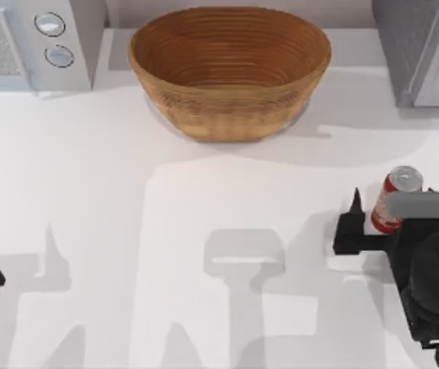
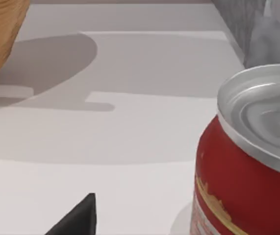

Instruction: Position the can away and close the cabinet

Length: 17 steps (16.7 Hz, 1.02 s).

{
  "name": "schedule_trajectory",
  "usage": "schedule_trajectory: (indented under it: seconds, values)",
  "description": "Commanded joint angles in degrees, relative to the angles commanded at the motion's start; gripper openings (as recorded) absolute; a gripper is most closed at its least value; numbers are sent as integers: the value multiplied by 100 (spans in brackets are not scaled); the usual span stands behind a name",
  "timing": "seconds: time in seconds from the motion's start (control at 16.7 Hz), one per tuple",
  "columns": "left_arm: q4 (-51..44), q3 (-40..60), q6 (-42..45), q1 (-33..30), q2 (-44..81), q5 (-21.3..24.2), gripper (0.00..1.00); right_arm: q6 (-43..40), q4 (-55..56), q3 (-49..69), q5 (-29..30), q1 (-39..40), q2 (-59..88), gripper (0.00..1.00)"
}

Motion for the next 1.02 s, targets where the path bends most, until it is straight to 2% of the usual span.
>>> schedule_trajectory:
  seconds: [0.18, 0.42, 1.02]
  values:
    - [0, 0, 0, 0, 0, 0, 100, -64, -193, 338, -227, -236, 111, 100]
    - [0, 0, 0, 0, 0, 0, 100, -69, -209, 366, -246, -255, 120, 100]
    - [0, 0, 0, 0, 0, 0, 100, -69, -209, 366, -246, -255, 120, 25]
